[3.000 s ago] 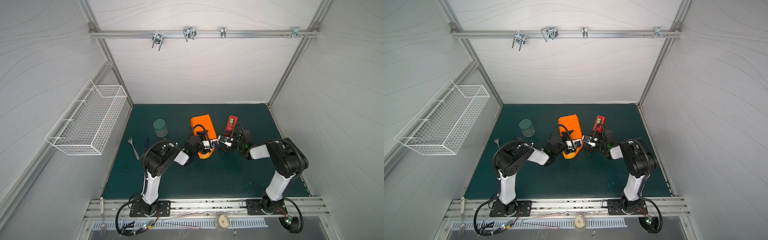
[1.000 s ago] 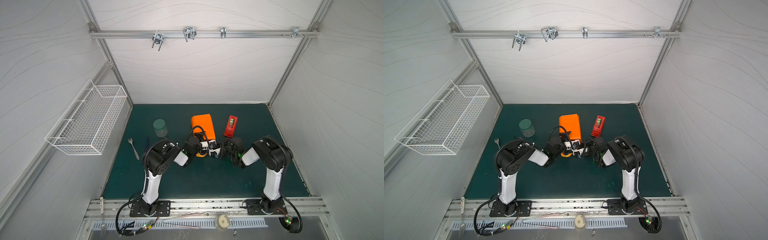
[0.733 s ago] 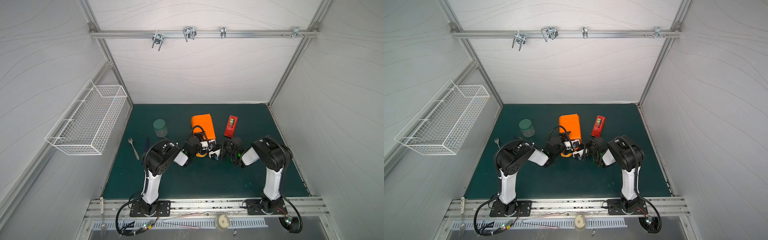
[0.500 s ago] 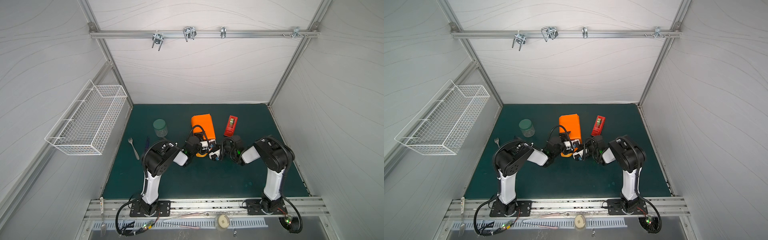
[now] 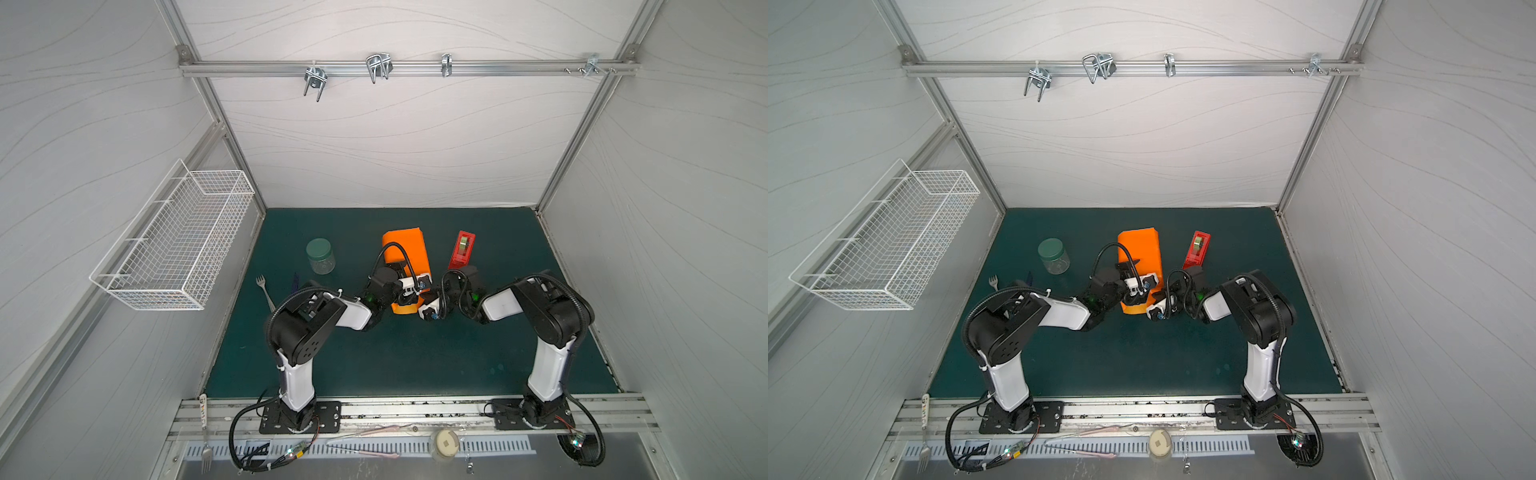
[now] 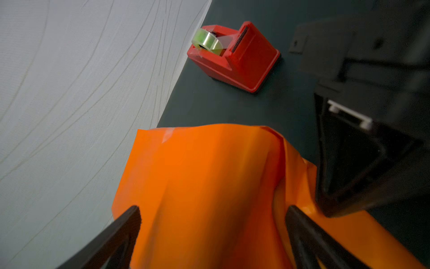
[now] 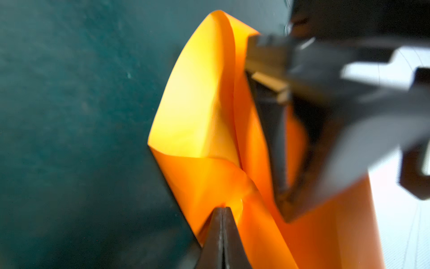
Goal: Wrap a gift box in wrapping paper
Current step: Fold the wrapping paper for the gift box.
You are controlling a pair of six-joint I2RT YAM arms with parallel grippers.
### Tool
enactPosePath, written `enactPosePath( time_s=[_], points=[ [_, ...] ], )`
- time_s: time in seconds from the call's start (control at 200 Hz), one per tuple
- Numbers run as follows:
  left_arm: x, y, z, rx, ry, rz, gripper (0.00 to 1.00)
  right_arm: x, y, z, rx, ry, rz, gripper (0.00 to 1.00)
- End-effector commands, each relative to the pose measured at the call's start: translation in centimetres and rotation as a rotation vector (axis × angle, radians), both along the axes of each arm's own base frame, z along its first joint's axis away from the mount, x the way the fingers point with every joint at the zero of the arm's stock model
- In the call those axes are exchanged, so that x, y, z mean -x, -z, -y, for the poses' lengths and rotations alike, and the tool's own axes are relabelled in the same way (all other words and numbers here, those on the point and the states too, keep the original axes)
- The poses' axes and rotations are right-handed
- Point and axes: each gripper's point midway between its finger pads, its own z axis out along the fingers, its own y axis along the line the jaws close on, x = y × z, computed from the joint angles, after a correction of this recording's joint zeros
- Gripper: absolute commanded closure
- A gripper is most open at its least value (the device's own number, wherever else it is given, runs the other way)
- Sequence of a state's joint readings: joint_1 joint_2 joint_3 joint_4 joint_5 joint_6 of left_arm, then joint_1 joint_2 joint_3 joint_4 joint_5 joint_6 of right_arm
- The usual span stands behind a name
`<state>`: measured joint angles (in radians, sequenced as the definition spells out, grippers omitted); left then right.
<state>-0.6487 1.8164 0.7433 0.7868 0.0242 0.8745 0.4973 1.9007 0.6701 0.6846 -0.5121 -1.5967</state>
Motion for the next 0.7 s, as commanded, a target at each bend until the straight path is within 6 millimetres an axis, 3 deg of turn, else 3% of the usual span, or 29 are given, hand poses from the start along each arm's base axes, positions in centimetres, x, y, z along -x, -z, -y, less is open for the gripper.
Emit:
enactPosePath(
  time_s=[0.0,0.18,0.405,0.54,0.695],
  points=[
    [0.9,-1.4,0.2,0.048,0.025,-0.072,0.01,4.1,5.6,2.0,0.125,-0.011,-0.232,1.00],
    [1.9,-2.7,-0.9,0.089,0.005,-0.206,0.01,4.2,6.0,2.3,0.155,-0.013,-0.221,1.00],
    [0.2,-4.7,-4.0,0.067,-0.155,-0.362,0.06,5.0,7.2,2.6,0.259,-0.021,-0.233,1.00],
    [-0.5,-5.2,-4.6,0.018,-0.178,-0.341,0.05,5.6,7.6,2.9,0.323,-0.042,-0.241,1.00],
    [-1.9,-5.0,-4.9,-0.010,-0.234,-0.347,0.05,5.9,6.7,2.5,0.315,-0.026,-0.280,1.00]
  ],
)
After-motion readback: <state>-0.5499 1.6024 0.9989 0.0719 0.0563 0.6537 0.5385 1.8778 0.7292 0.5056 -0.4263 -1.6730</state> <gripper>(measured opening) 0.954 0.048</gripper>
